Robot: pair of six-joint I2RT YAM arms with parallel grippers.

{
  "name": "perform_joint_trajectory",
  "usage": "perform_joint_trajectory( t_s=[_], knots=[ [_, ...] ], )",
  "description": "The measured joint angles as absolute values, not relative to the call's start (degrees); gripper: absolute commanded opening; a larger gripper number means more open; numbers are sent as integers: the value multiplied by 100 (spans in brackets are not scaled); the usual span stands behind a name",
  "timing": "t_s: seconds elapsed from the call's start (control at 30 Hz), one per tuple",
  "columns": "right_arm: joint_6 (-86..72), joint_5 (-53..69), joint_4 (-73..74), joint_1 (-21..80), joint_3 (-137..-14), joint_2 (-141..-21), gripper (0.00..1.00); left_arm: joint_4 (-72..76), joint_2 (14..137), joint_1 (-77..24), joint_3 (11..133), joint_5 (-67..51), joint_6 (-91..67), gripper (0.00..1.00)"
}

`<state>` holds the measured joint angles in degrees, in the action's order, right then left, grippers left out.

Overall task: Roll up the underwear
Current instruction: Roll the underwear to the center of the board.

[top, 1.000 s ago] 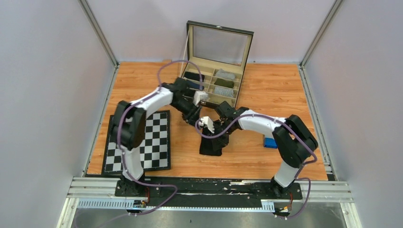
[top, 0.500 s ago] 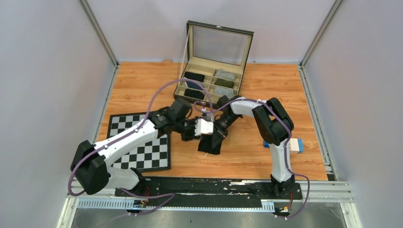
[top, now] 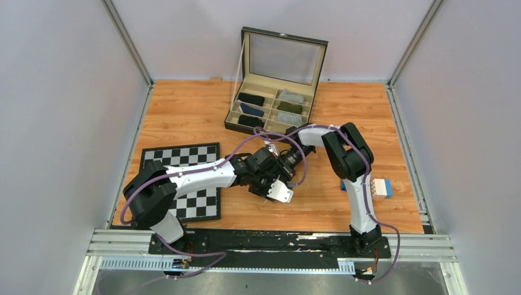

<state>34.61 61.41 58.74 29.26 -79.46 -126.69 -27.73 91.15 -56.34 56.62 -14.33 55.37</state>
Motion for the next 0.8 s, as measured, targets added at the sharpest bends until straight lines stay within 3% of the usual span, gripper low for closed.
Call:
perform_joint_trajectory(
  t_s=[0.53, 0.8],
  knots=[
    [3553, 6270, 6051, 2880, -8034, -12816, 3, -3114, 8965, -6049, 5664, -1632, 5605, 51],
    [3612, 6274, 6064, 2880, -8040, -12816, 3, -2539, 9089, -6180, 5402, -954, 5531, 51]
  ],
)
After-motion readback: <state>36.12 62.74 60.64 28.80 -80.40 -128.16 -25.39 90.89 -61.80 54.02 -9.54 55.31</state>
